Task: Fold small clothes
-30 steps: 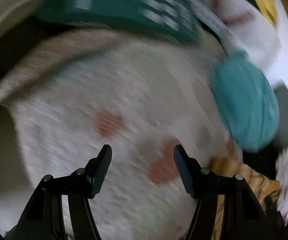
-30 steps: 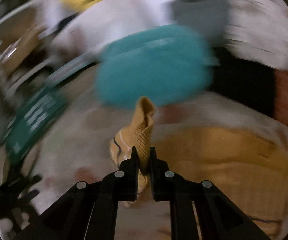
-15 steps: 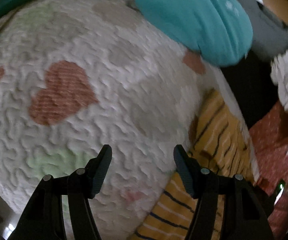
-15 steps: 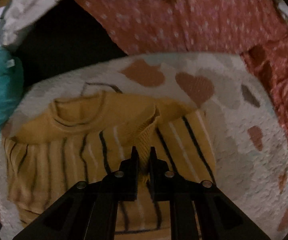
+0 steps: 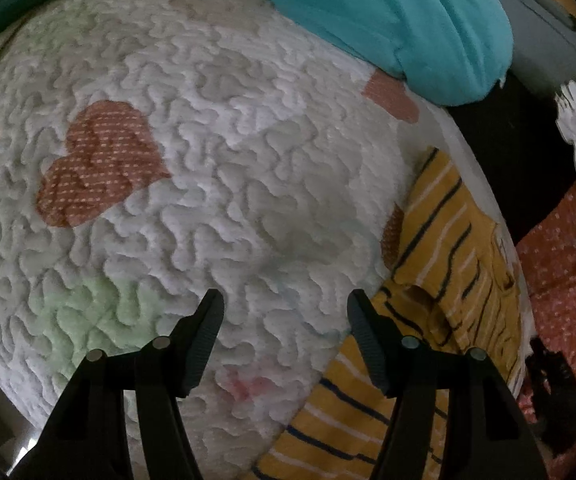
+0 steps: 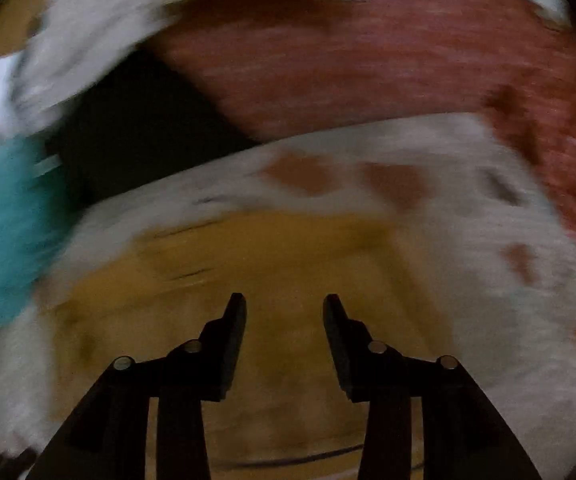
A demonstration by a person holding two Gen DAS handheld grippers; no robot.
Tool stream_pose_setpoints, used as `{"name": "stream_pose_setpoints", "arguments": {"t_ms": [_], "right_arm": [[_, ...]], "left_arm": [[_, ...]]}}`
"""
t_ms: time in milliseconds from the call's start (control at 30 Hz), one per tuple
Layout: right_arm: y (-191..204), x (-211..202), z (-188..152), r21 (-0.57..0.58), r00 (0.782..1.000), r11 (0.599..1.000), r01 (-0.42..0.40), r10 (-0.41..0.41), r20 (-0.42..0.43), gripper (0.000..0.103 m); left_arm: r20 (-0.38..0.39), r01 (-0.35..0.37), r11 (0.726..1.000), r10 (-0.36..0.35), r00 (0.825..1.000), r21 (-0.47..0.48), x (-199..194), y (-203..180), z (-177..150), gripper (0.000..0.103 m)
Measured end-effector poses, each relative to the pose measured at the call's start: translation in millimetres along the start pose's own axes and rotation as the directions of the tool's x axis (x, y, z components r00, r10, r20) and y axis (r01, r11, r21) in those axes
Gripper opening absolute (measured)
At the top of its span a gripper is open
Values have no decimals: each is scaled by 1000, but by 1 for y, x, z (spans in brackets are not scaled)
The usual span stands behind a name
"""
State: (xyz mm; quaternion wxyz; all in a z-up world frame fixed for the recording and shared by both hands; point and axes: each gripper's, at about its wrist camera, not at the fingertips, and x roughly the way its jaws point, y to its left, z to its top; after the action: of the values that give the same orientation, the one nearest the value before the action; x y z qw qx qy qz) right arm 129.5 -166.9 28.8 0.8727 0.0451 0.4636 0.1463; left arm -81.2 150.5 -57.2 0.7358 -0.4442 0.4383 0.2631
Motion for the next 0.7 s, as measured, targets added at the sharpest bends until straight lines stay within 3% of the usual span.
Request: {"name": "stream_pose_setpoints", "arguments": {"t_ms": [100, 167, 267, 300, 333, 367, 400, 467, 600, 700], "right_arm": [[67, 22, -12, -119, 984, 979, -163, 153, -89, 28], [111, 40, -23, -188, 970, 956, -225, 201, -139, 24], [157, 78, -38, -248, 956, 937, -247, 193, -223, 24], [167, 90, -44, -266, 954, 935, -235, 170, -249, 24], [177, 102, -51, -284, 950, 932, -223, 142, -279, 26], [185, 108, -54, -315, 960, 928, -196, 116, -255, 26], [190, 107, -54, -336, 968, 924, -180, 107, -225, 28], [194, 103, -50, -335, 960, 920, -205, 122, -250, 40], [165, 60, -49, -282, 943, 912, -297, 232, -239, 40], [118, 42, -47, -257, 961, 938, -234, 183, -207, 40]], "left_arm": [[1, -3, 999, 3, 1000, -32, -5, 14, 4, 63], [1, -7, 999, 7, 1000, -52, -6, 22, 8, 63], [6, -10, 998, 10, 1000, -62, -9, 30, 12, 63], [-35, 46, 999, -45, 998, 8, -9, 31, 14, 63], [-34, 45, 999, -45, 998, 7, -10, 32, 15, 63], [-31, 45, 999, -45, 998, 9, -11, 33, 16, 63], [-28, 42, 999, -41, 999, 14, -11, 33, 17, 63], [-17, 32, 999, -31, 999, 32, -14, 32, 18, 63], [-28, 37, 997, -35, 999, 63, -15, 29, 14, 63], [-50, 43, 993, -38, 998, 107, -11, 21, 5, 63]]}}
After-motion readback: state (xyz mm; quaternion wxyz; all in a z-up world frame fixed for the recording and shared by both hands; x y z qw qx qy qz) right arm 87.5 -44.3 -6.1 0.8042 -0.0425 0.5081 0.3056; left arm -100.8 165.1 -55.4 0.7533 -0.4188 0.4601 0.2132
